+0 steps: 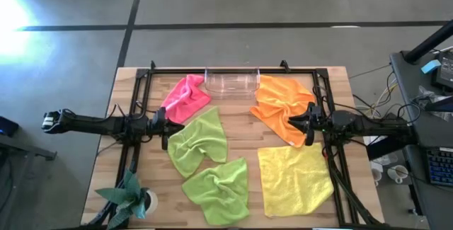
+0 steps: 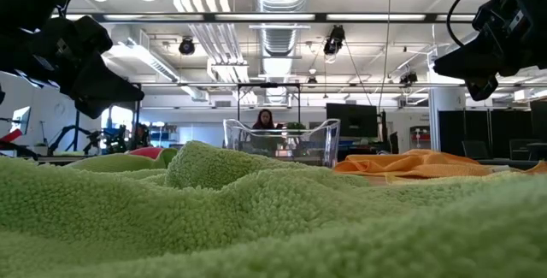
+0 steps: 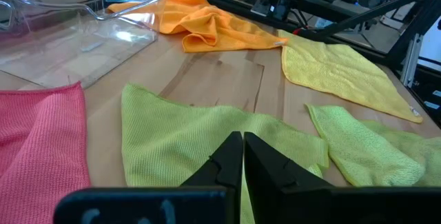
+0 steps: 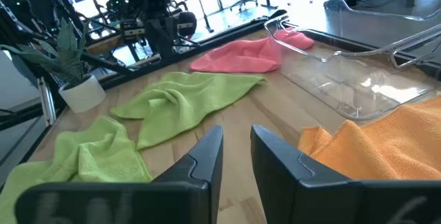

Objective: Fold microfiber towels

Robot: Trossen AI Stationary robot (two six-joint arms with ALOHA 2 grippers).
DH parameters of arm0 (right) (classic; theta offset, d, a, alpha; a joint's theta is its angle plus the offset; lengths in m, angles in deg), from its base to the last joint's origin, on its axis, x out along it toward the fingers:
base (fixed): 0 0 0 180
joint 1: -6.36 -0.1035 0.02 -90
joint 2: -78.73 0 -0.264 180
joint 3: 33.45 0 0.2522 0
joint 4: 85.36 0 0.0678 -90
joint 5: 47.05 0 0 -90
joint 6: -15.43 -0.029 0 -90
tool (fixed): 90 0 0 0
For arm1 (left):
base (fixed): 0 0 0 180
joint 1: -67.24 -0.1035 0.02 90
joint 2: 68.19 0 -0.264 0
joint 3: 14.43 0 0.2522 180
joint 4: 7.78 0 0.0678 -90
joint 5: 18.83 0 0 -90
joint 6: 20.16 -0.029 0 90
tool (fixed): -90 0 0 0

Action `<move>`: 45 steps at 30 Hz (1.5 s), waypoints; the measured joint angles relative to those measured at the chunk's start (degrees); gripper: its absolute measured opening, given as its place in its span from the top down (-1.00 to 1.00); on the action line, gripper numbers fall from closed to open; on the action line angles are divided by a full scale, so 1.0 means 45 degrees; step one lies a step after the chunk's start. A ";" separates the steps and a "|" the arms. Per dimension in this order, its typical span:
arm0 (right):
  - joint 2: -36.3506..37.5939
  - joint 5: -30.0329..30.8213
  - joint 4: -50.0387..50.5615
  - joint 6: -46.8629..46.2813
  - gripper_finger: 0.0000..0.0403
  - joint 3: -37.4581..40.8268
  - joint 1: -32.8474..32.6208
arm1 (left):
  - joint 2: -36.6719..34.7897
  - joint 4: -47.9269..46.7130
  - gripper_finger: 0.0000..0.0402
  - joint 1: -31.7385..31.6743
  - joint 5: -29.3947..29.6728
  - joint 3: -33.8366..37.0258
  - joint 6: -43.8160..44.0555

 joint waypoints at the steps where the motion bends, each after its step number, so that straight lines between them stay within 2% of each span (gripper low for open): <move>1: 0.0000 0.0005 0.0000 0.0000 0.66 0.0000 0.0000 | 0.0000 -0.0001 1.00 0.0002 0.0000 0.0000 -0.0003; 36: 0.0003 0.0000 0.0000 0.0000 0.66 0.0000 0.0001 | 0.0000 0.0001 1.00 0.0002 0.0002 0.0000 -0.0030; 42: 0.0000 0.0000 0.0000 0.0000 0.66 0.0000 0.0005 | -0.0002 0.0024 1.00 0.0004 0.0235 0.0000 -0.1698; 45: 0.0003 0.0000 -0.0002 0.0000 0.66 0.0000 0.0002 | 0.0000 0.0033 1.00 0.0004 0.0233 0.0000 -0.1685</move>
